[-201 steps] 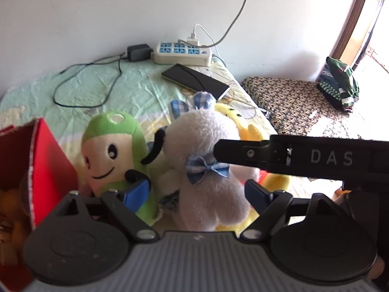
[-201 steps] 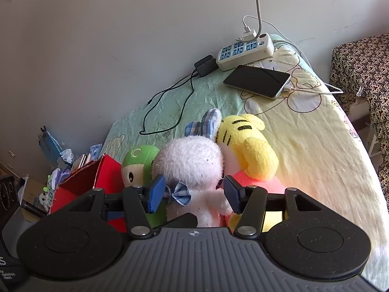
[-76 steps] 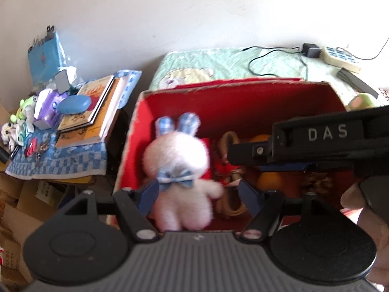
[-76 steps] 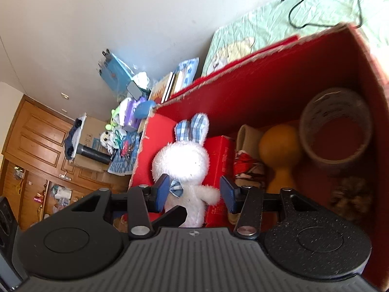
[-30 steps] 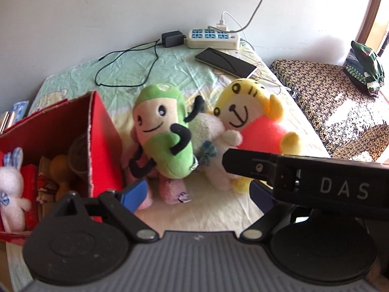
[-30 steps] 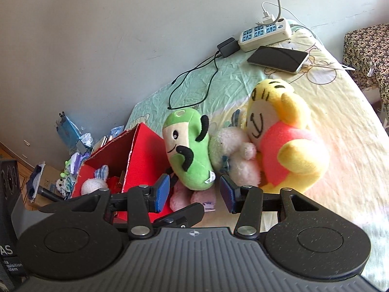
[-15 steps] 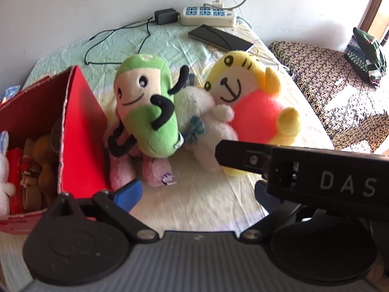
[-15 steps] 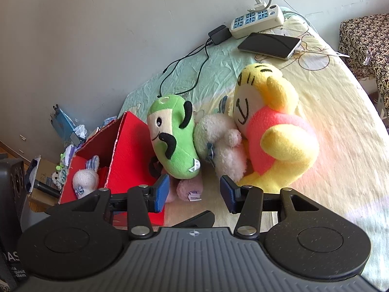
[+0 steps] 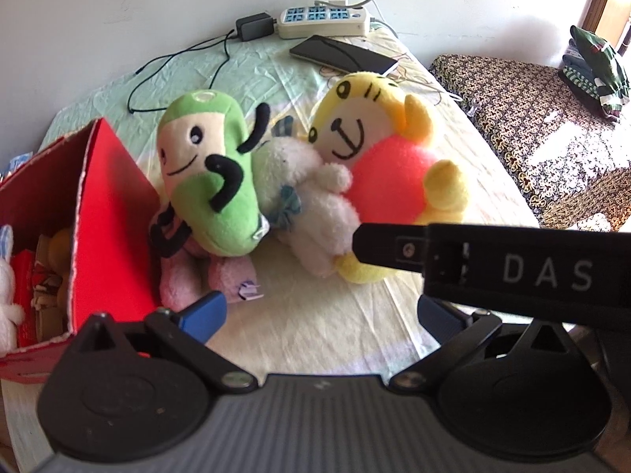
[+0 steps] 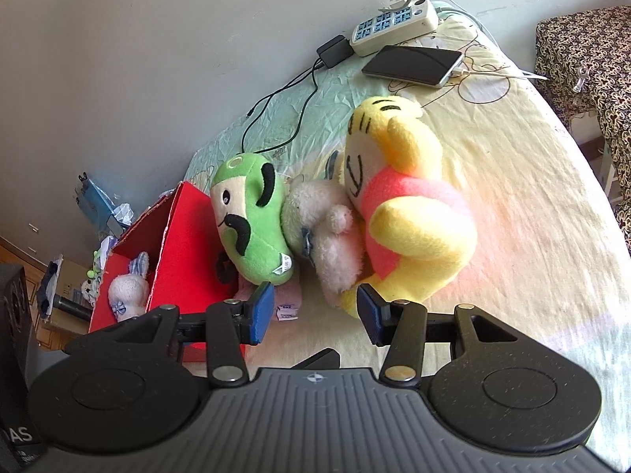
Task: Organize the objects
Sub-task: 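Move the right gripper out of the box to the yellow tiger plush, then close the right gripper on the tiger's pink shirt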
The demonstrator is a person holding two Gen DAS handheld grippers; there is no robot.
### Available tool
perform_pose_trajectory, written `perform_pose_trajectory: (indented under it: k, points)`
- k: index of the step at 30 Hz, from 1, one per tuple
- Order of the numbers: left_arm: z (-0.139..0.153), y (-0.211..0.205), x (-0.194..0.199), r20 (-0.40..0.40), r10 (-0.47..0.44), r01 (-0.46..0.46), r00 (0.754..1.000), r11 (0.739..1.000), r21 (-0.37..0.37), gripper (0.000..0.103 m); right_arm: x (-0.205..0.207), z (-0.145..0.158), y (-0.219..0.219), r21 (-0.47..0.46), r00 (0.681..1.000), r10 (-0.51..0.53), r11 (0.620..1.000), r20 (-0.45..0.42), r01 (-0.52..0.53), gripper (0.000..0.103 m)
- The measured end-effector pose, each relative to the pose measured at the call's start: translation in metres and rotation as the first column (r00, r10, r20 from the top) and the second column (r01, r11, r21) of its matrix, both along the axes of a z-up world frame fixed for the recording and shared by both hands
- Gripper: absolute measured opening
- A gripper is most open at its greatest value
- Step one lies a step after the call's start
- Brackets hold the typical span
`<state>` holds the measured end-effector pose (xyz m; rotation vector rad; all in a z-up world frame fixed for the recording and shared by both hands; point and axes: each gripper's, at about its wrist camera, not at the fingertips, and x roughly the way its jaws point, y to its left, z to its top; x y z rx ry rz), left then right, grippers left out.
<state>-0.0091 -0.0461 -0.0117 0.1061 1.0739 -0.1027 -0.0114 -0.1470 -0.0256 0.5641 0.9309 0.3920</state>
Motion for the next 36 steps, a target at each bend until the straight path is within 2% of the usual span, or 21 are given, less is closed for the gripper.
perform_pose_trajectory:
  k: [8, 14, 18, 21, 31, 36]
  points:
    - [-0.003, -0.019, 0.012, -0.005, -0.042, 0.042, 0.999, 0.999, -0.019, 0.103, -0.001, 0.004, -0.026, 0.024, 0.999, -0.045, 0.999, 0.014, 0.045, 0.051]
    - [-0.009, -0.028, 0.027, -0.013, -0.086, 0.084, 0.996, 0.992, -0.091, 0.103, 0.007, 0.007, -0.054, 0.031, 0.989, -0.141, 0.99, 0.033, 0.14, 0.05]
    - [-0.014, -0.032, 0.035, -0.014, -0.121, 0.117, 0.993, 0.977, -0.178, 0.103, 0.015, 0.002, -0.066, 0.009, 0.984, -0.174, 0.985, 0.034, 0.173, 0.051]
    - [-0.018, -0.036, 0.041, -0.005, -0.151, 0.146, 0.989, 0.966, -0.211, 0.103, 0.023, -0.007, -0.071, 0.013, 0.982, -0.188, 0.982, 0.022, 0.188, 0.051]
    - [-0.032, -0.032, 0.063, -0.025, -0.174, 0.159, 0.984, 0.941, -0.298, 0.101, 0.047, -0.021, -0.072, 0.048, 0.986, -0.164, 0.985, 0.028, 0.163, 0.051]
    - [-0.032, -0.022, 0.065, -0.013, -0.202, 0.184, 0.979, 0.918, -0.352, 0.101, 0.06, -0.027, -0.068, 0.075, 0.996, -0.092, 0.993, 0.019, 0.09, 0.056]
